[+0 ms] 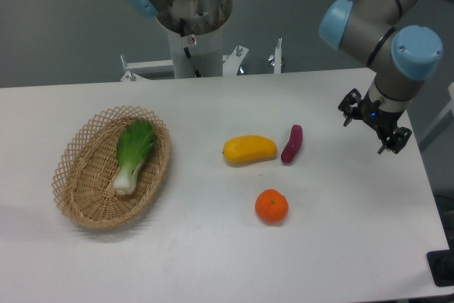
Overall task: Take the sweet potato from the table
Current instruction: 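Move the gripper over the purple sweet potato and lower it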
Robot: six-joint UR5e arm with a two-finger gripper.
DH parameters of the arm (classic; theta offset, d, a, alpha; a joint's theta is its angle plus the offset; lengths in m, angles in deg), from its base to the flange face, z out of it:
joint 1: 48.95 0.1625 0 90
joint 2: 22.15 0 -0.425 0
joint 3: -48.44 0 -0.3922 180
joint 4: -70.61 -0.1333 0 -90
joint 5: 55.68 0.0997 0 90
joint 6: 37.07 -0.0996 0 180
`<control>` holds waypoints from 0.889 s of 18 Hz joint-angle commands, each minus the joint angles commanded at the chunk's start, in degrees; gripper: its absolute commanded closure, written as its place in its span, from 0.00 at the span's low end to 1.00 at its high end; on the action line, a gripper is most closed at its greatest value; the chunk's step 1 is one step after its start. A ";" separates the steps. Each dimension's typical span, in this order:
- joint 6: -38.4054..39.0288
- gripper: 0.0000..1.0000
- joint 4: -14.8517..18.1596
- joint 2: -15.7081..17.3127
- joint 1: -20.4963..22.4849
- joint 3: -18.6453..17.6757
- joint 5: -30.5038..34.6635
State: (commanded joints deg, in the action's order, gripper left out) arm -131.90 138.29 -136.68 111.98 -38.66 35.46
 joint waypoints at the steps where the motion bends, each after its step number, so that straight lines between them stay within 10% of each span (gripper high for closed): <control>1: 0.00 0.00 0.00 0.00 0.00 0.00 -0.09; 16: 2.37 0.00 -0.96 3.42 -0.88 -10.62 -0.87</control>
State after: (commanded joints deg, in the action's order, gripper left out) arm -129.53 137.32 -133.25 111.10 -49.28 34.59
